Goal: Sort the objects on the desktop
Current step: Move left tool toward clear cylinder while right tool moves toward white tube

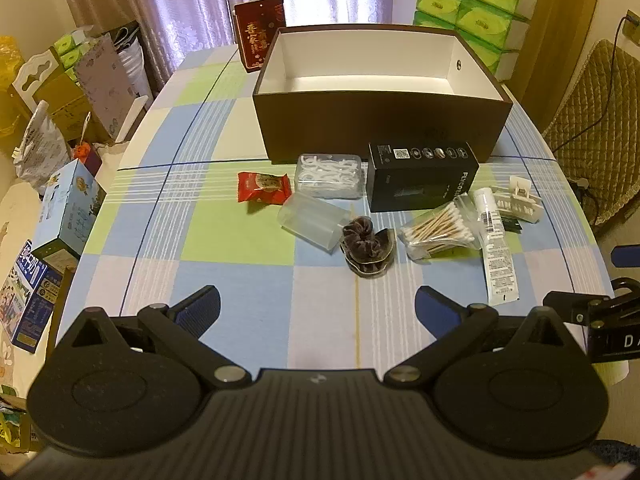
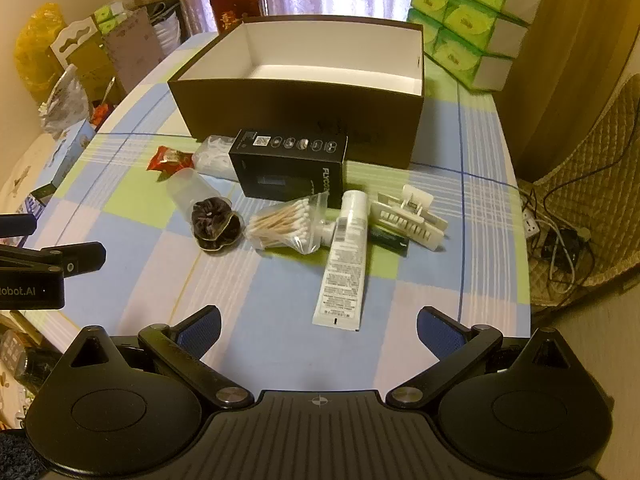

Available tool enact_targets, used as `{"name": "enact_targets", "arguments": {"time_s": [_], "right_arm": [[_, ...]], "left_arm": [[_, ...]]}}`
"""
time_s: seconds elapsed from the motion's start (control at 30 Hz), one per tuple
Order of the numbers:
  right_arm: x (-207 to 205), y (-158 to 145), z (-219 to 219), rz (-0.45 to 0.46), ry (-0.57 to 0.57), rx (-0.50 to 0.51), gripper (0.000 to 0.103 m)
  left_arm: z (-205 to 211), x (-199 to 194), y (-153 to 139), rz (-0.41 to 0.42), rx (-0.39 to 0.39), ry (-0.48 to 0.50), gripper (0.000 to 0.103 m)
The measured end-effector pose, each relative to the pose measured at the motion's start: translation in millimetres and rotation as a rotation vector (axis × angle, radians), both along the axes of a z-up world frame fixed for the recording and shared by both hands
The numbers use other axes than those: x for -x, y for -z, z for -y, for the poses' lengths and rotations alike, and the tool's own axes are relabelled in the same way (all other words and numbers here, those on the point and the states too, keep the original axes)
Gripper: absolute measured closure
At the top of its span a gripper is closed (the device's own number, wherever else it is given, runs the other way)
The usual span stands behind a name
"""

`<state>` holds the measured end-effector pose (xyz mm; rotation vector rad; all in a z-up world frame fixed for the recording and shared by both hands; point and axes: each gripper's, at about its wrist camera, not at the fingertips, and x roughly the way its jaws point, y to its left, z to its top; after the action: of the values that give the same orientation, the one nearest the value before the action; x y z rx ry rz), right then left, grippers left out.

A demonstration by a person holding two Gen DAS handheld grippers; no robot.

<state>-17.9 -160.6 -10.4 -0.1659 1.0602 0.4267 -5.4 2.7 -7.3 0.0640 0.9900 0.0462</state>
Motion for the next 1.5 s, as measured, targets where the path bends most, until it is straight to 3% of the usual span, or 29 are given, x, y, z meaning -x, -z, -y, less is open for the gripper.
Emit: {"name": "enact_targets", "arguments": {"time_s": [1.5], "right_arm": [[-20.5,11.9,-4.0,-0.032,0.007,-0.024,0.002]], "left_arm": [[-2.9,-24.9,11.2,-0.028,-0.009,0.017,0.001]]}}
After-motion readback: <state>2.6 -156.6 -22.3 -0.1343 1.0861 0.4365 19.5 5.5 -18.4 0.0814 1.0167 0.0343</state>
